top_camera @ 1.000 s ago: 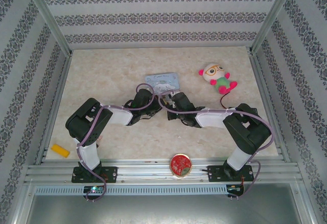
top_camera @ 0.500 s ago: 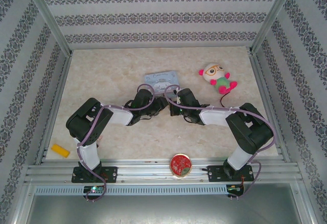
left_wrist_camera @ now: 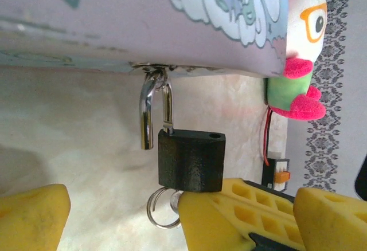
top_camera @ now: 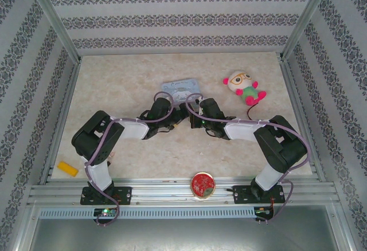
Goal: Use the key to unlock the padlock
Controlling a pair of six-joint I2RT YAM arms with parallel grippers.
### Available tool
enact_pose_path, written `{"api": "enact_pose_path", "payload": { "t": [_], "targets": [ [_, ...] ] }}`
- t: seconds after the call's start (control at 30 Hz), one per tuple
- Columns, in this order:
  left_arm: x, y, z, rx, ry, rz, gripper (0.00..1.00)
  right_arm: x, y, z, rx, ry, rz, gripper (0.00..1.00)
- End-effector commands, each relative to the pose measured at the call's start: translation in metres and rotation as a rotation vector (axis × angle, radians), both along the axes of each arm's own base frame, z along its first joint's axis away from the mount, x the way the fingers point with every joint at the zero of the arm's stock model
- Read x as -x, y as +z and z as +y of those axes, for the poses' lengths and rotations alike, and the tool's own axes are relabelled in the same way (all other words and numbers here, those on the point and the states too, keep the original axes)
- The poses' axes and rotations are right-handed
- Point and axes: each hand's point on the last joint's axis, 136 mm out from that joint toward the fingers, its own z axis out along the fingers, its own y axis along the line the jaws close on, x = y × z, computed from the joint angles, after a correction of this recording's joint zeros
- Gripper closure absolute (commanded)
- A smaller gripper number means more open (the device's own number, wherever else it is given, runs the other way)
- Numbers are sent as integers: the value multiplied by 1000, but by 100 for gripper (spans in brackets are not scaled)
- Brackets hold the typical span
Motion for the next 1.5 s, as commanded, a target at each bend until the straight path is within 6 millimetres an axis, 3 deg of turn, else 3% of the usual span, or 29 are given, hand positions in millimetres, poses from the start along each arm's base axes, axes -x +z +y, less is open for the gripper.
{"api": "enact_pose_path", "payload": {
  "t": [0.0, 0.23, 0.43, 0.6, 0.8, 1.17, 1.47],
  "targets": [
    [-1, 19, 12, -72, 21, -73, 1, -10, 12, 2, -51, -18, -30, 100],
    [4, 36, 40, -172, 79, -147, 1, -7, -2, 1, -45, -35, 8, 98],
    [7, 37, 62, -225, 125, -164, 1, -6, -14, 0, -33, -48, 45, 96],
    [6, 40, 79, -250, 153, -175, 1, -5, -18, 0, -34, -52, 60, 88],
    [4, 49, 104, -292, 197, -201, 1, -3, -14, 0, -50, -56, 69, 77],
    [2, 69, 153, -439, 282, -245, 1, -1, 11, -13, -18, -114, 69, 71],
    [-6, 79, 195, -501, 378, -228, 1, -6, 7, -16, 76, -123, 139, 65]
  ]
}}
